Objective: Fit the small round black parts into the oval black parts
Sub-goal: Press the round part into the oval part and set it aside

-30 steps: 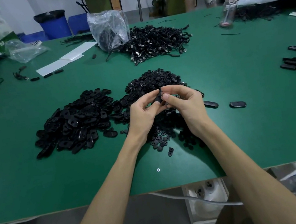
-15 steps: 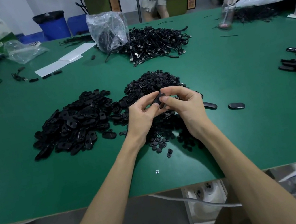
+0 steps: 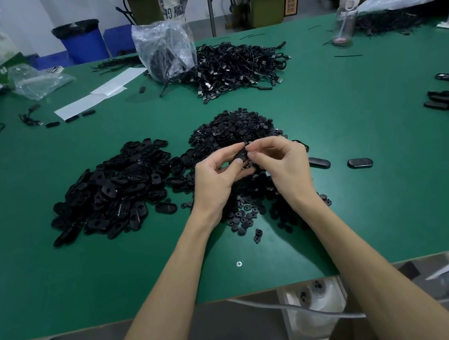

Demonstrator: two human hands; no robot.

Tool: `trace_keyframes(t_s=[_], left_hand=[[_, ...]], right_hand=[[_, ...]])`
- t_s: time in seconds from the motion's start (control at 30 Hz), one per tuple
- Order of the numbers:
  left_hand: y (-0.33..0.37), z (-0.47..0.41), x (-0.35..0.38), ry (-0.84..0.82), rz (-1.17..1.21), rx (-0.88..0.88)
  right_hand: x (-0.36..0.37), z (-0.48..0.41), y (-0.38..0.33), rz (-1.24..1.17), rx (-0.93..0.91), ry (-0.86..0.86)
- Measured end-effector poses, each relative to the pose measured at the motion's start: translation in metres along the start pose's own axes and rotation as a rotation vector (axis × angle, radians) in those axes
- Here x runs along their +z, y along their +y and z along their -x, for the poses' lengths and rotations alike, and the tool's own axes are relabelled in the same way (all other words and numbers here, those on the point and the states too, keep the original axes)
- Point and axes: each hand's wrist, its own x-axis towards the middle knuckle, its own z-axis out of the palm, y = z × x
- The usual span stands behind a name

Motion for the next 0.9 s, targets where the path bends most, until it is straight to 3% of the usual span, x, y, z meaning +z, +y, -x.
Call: trace_keyframes(t_s=[0.57,0.9], left_hand=[[-0.0016,-0.0012,-0.0034,-0.040,0.025,0.018],[-0.0029,-0.0011,-0.0032,-0.010,0.081,-0.001]], right_hand=[[0.0061,0.0079,-0.0056,0.359,-0.176,0.047],[0.0104,0.0105,-0.0037,0.435,-0.275,0.052]])
